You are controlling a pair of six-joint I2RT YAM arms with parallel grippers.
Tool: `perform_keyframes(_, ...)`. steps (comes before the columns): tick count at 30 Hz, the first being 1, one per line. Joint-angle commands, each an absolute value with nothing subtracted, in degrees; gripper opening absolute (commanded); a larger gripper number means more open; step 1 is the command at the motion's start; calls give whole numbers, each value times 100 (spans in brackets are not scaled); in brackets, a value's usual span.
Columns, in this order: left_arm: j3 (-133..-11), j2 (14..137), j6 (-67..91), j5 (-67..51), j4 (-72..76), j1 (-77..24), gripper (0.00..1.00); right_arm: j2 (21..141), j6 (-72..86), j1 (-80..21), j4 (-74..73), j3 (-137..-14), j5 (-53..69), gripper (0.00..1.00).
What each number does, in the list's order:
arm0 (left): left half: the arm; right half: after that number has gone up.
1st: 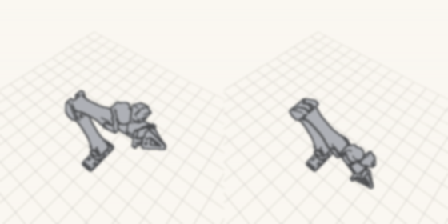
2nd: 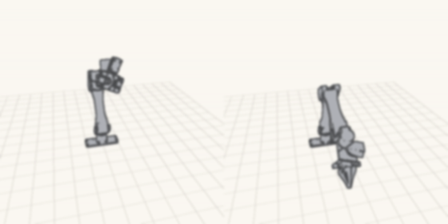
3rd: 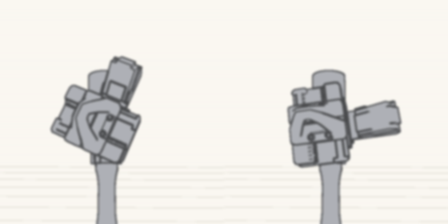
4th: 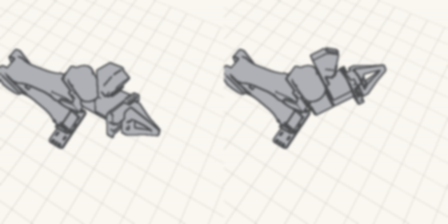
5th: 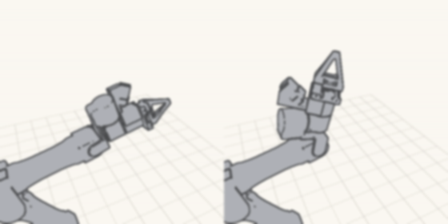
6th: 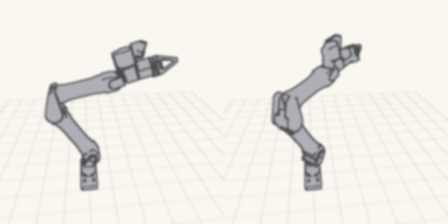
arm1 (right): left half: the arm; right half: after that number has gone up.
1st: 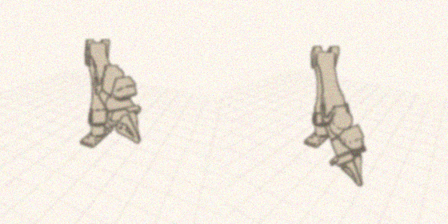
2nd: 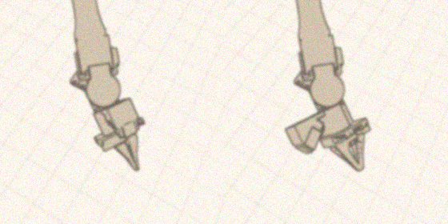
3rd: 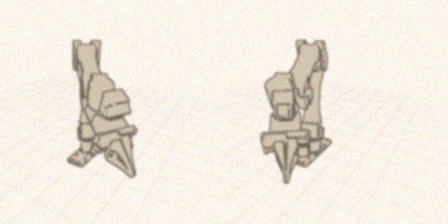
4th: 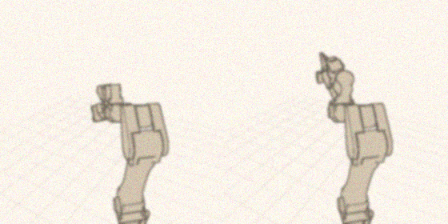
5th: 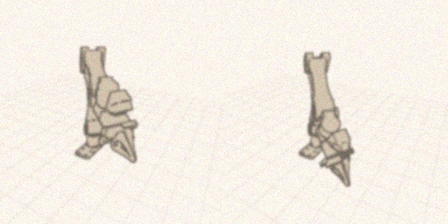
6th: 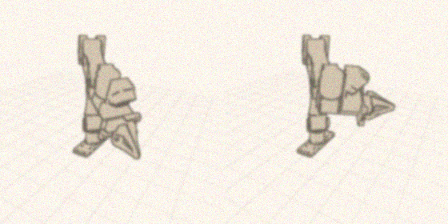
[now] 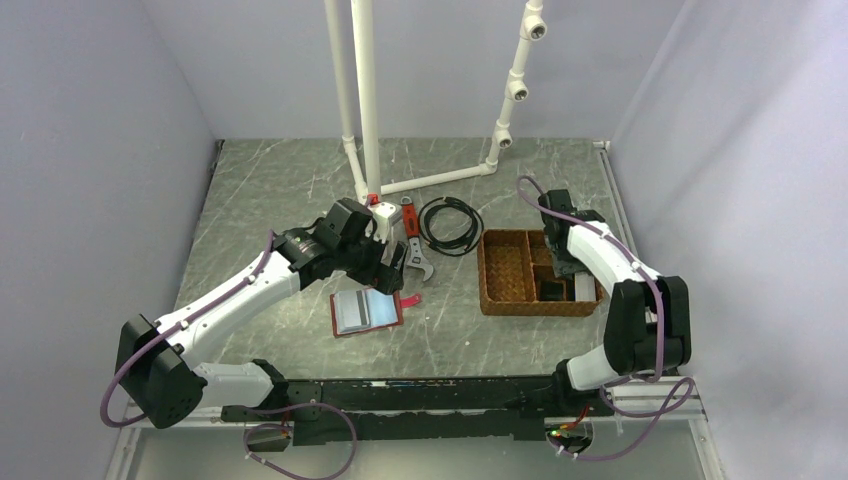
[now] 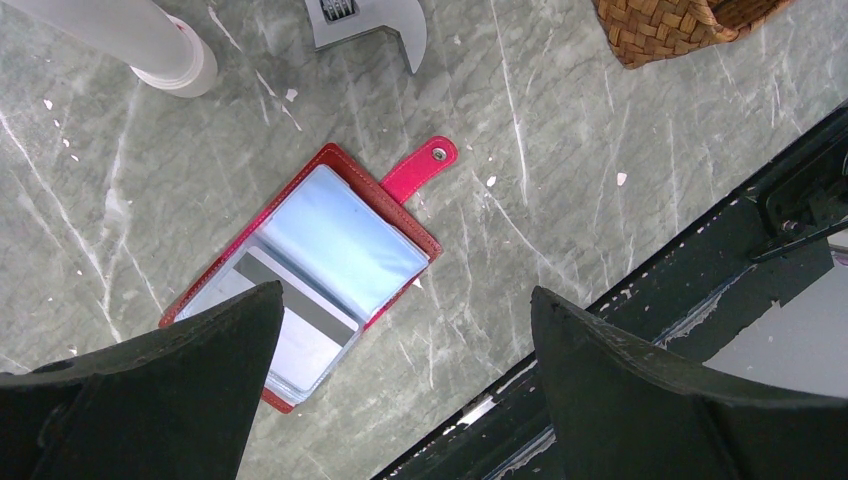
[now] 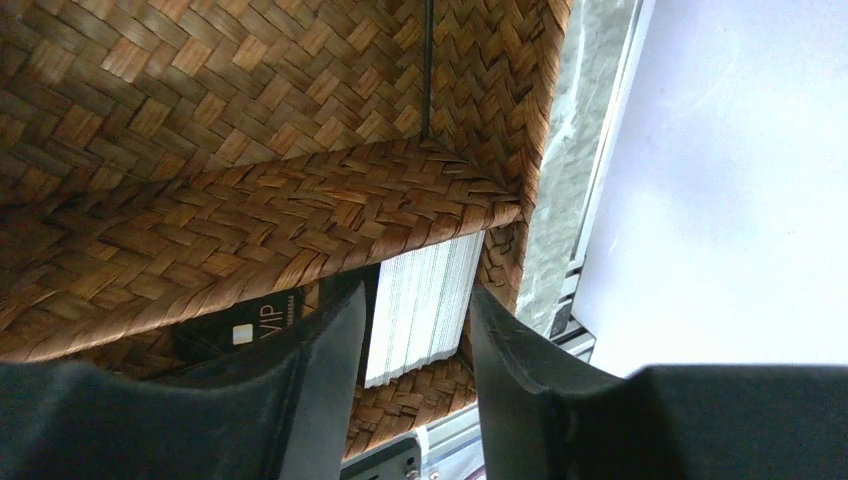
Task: Put the credit cards into the card holder
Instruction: Pick up the credit card from the storage box.
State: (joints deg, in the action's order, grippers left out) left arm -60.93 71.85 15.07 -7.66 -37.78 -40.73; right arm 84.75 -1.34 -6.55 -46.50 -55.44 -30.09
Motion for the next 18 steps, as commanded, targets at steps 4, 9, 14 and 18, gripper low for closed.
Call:
perform_keyframes(4, -6130, 7120, 1363, -819, -3727, -4087, 99, 8556, -260, -762, -4434, -5624, -2703, 52)
perform_keyframes(9, -6102, 7087, 1377, -804, -3727, -4058, 99, 8953, -34, -855, -4575, -5694, -3198, 54)
perform_keyframes(14, -6101, 7084, 1368, -823, -3713, -4052, 100, 9014, -9, -853, -4651, -5712, -3452, 48)
perform_keyframes(18, -6090, 7075, 1367, -821, -3717, -4052, 100, 9078, -9, -858, -4710, -5730, -3557, 38)
